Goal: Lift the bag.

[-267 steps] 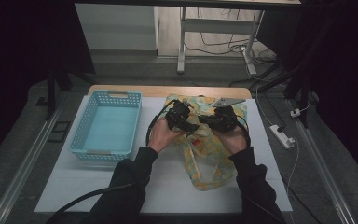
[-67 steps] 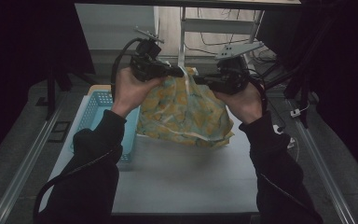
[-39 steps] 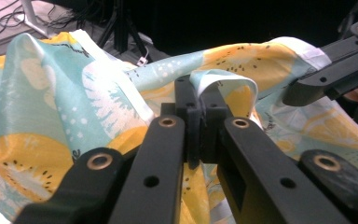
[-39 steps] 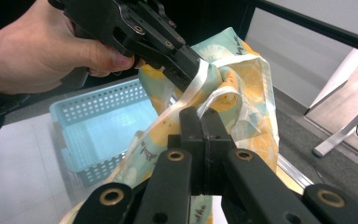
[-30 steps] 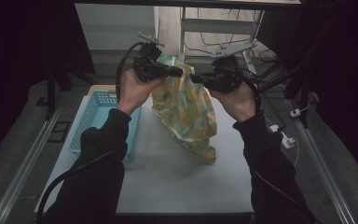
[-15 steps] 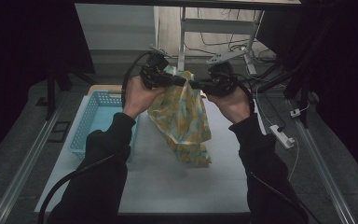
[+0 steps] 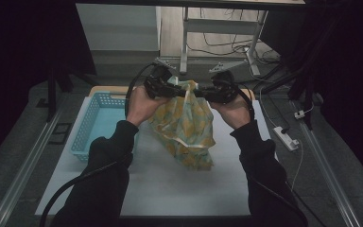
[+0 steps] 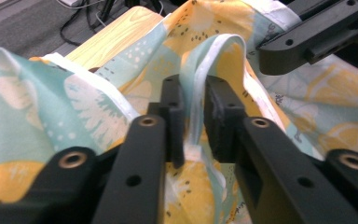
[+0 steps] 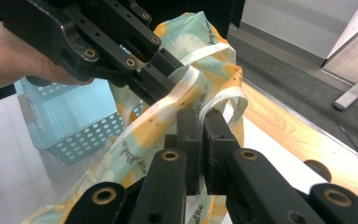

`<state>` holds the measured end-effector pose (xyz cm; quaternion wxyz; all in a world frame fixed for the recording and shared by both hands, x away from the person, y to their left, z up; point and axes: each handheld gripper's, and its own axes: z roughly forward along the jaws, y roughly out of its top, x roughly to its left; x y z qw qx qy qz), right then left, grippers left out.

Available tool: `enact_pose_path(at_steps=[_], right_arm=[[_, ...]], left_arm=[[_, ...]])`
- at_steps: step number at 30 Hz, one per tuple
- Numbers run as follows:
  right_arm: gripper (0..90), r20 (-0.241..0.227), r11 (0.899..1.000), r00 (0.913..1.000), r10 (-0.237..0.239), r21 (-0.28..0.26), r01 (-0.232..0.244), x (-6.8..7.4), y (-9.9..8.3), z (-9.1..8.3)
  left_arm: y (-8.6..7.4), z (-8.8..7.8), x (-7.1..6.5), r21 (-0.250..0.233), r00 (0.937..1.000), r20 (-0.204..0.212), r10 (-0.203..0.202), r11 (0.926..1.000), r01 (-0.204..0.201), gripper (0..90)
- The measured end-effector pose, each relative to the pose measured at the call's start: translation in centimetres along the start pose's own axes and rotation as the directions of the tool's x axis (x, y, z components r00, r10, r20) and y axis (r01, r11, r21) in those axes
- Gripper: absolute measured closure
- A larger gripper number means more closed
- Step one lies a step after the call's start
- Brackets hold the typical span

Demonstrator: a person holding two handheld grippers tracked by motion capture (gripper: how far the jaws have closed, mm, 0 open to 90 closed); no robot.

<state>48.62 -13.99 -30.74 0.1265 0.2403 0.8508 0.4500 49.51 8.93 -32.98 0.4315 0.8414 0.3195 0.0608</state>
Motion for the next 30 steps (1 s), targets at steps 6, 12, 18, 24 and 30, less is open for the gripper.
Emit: enact_pose_path(at_steps=[6, 12, 18, 24, 30], right_arm=[[79.4, 0.012, 1.0, 0.9998, 0.014, -0.007, -0.014, -0.3, -0.4, -0.2], [71.4, 0.029, 1.0, 0.9993, 0.024, -0.015, -0.024, -0.6, -0.5, -0.7], [63.6, 0.03, 0.999, 0.9991, 0.028, -0.035, -0.027, -0.6, -0.5, -1.4], [56.0, 0.029, 0.999, 0.9993, 0.022, -0.045, -0.021, -0.3, -0.3, -2.1], [48.6, 0.014, 0.998, 0.9997, 0.022, -0.06, -0.021, 0.0, -0.3, -2.6]], left_arm=[[-0.4, -0.2, -0.1, -0.017, 1.0, 0.003, -0.005, 0.9998, 0.005, 60.6], [-0.5, -1.0, -0.4, -0.04, 0.9999, 0.014, -0.007, 0.9992, 0.007, 46.6], [-0.4, -2.4, -1.1, -0.047, 0.9995, -0.007, 0.03, 0.9984, -0.03, 36.3], [-0.8, -3.1, -1.5, -0.044, 0.9993, 0.011, 0.034, 0.9984, -0.034, 25.8], [-1.6, -3.4, -1.9, -0.033, 0.9992, 0.002, 0.041, 0.9986, -0.041, 17.2]])
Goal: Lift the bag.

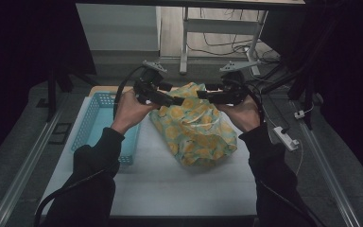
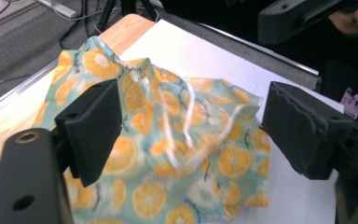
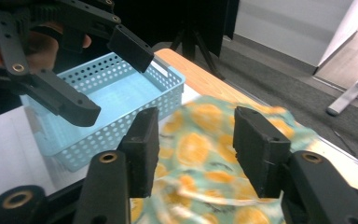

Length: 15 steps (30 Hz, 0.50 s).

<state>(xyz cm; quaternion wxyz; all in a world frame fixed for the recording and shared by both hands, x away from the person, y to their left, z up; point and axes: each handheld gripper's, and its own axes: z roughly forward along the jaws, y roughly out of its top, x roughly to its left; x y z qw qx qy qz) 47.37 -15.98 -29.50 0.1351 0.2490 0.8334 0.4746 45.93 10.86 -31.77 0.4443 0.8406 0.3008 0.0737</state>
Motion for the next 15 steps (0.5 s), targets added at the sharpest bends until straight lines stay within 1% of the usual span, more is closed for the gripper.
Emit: enact_pose_path(at_steps=[1, 3, 6, 8, 10, 12, 15], right_arm=[[46.9, -0.001, 1.0, 1.0, -0.002, 0.001, 0.002, 0.1, -0.1, -0.1], [44.6, -0.005, 1.0, 1.0, -0.007, 0.002, 0.007, 0.3, -0.3, -0.1], [38.4, -0.006, 1.0, 1.0, -0.007, 0.002, 0.007, 0.5, -0.7, -0.2], [36.4, -0.01, 1.0, 0.9999, -0.009, 0.0, 0.009, 0.6, -1.0, -0.2], [33.6, -0.009, 1.0, 1.0, -0.004, -0.001, 0.004, 0.7, -1.3, -0.1], [32.6, -0.009, 1.0, 1.0, -0.001, 0.007, 0.001, 0.8, -1.7, -0.1], [28.5, -0.009, 1.0, 1.0, 0.0, 0.008, 0.0, 1.0, -2.2, -0.1]], left_arm=[[-0.2, 0.0, -0.1, 0.003, 1.0, 0.008, 0.0, 1.0, 0.0, 16.4], [-0.6, -0.1, -0.3, 0.006, 1.0, 0.0, 0.006, 1.0, -0.006, 14.0], [-1.4, 0.0, -0.5, 0.01, 0.9999, 0.001, 0.01, 0.9999, -0.01, 11.0], [-1.9, 0.0, -0.7, 0.015, 0.9997, 0.0, 0.024, 0.9996, -0.024, 8.4], [-2.4, 0.1, -0.9, 0.008, 0.9995, 0.0, 0.031, 0.9995, -0.031, 6.2], [-2.8, 0.1, -1.2, 0.007, 0.9988, -0.001, 0.049, 0.9988, -0.049, 3.9], [-3.4, 0.1, -1.6, 0.008, 0.999, 0.02, 0.041, 0.9991, -0.042, 1.9]])
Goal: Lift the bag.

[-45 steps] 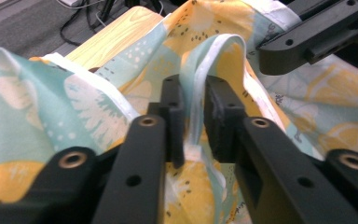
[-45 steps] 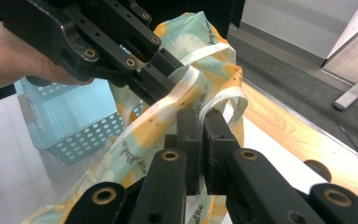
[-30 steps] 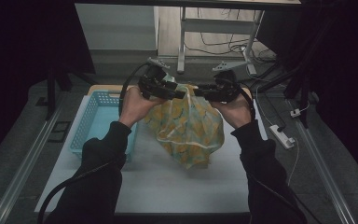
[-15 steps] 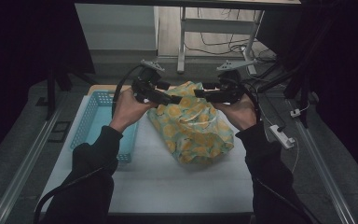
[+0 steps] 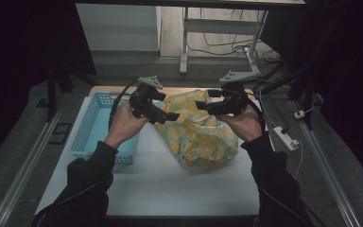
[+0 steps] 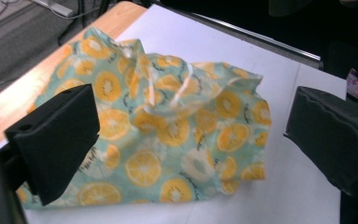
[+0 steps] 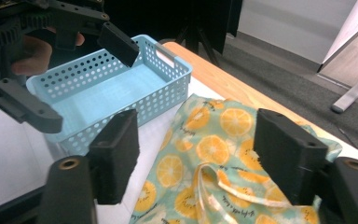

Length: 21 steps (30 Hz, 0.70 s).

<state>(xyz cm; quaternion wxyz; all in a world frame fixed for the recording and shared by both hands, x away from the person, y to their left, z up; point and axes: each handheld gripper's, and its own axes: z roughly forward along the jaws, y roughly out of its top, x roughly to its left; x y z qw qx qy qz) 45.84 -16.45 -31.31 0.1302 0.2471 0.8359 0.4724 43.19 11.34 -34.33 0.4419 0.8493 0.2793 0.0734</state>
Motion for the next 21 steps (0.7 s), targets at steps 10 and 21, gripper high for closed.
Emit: enact_pose_path(at_steps=[10, 21], right_arm=[[16.7, 0.006, 1.0, 0.9999, 0.011, -0.011, -0.011, 0.6, -2.2, 0.2], [9.3, -0.021, 0.999, 0.9986, 0.047, -0.015, -0.048, 1.5, -5.1, 1.1]], left_arm=[[-2.5, 0.1, -0.9, -0.023, 0.9999, 0.01, 0.003, 0.9997, -0.003, 0.0], [-6.4, 0.8, -1.0, -0.015, 0.9995, 0.001, -0.03, 0.9994, 0.03, 0.0]])
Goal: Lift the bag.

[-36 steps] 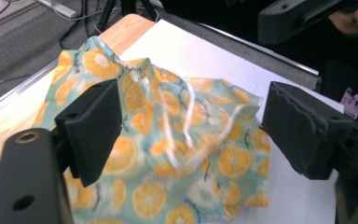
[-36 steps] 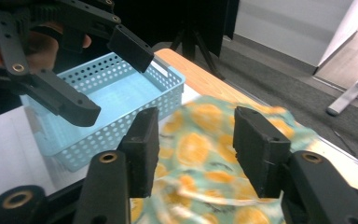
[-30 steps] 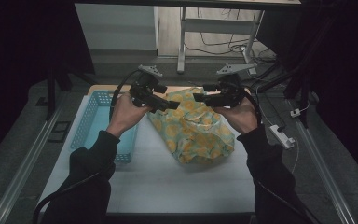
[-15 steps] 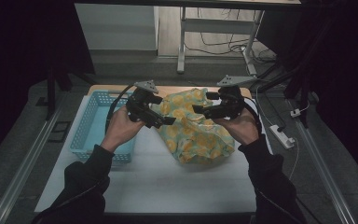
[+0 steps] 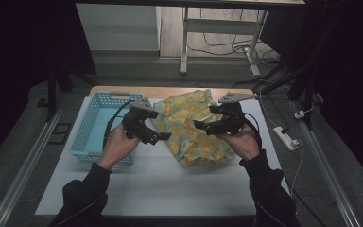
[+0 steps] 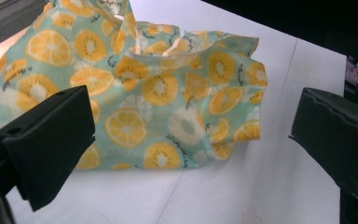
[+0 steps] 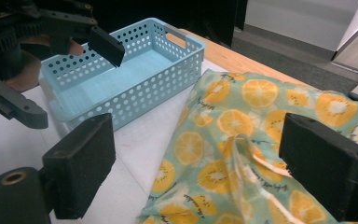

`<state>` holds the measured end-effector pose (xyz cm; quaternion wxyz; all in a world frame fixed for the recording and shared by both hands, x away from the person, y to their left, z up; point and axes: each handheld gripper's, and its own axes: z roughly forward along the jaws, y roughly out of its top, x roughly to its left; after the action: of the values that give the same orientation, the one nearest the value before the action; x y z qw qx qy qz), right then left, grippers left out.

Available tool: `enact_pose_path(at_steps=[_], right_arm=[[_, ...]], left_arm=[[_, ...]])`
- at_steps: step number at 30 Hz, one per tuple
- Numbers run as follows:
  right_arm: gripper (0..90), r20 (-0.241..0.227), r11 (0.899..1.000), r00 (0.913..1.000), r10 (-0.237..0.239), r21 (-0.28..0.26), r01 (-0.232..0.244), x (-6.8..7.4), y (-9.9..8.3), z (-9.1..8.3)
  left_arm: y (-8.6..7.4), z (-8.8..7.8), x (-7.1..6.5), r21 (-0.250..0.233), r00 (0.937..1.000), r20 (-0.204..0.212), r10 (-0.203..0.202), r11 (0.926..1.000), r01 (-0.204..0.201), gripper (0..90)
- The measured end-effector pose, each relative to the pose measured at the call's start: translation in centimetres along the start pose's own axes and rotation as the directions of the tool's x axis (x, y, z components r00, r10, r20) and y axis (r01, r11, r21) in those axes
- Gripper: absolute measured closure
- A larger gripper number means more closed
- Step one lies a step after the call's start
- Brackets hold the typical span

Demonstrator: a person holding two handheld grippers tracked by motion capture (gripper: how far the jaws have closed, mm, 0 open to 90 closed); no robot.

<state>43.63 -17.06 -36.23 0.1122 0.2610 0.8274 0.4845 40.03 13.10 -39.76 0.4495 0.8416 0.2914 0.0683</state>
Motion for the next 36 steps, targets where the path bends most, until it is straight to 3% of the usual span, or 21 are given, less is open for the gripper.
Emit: enact_pose_path(at_steps=[10, 13, 30, 36], right_arm=[[4.6, -0.007, 1.0, 1.0, -0.004, -0.002, 0.004, 0.7, -2.6, 1.2], [2.8, -0.005, 1.0, 1.0, -0.005, -0.001, 0.005, 0.8, -3.3, 1.4], [0.0, 0.012, 1.0, 0.9997, -0.022, 0.018, 0.021, 1.2, -5.7, 1.5], [0.0, 0.023, 0.999, 0.9994, -0.026, 0.028, 0.025, 1.3, -6.6, 1.1]], left_arm=[[-3.2, 0.3, -0.4, -0.012, 0.9994, -0.021, -0.026, 0.9996, 0.026, 0.0], [-3.9, 0.2, -0.6, -0.015, 0.9983, -0.047, -0.033, 0.9994, 0.033, 0.0], [-6.0, -0.3, -1.2, -0.034, 0.9974, -0.044, -0.057, 0.9979, 0.056, 0.0], [-7.3, -0.8, -1.5, -0.031, 0.9955, -0.069, -0.065, 0.9975, 0.063, 0.0]])
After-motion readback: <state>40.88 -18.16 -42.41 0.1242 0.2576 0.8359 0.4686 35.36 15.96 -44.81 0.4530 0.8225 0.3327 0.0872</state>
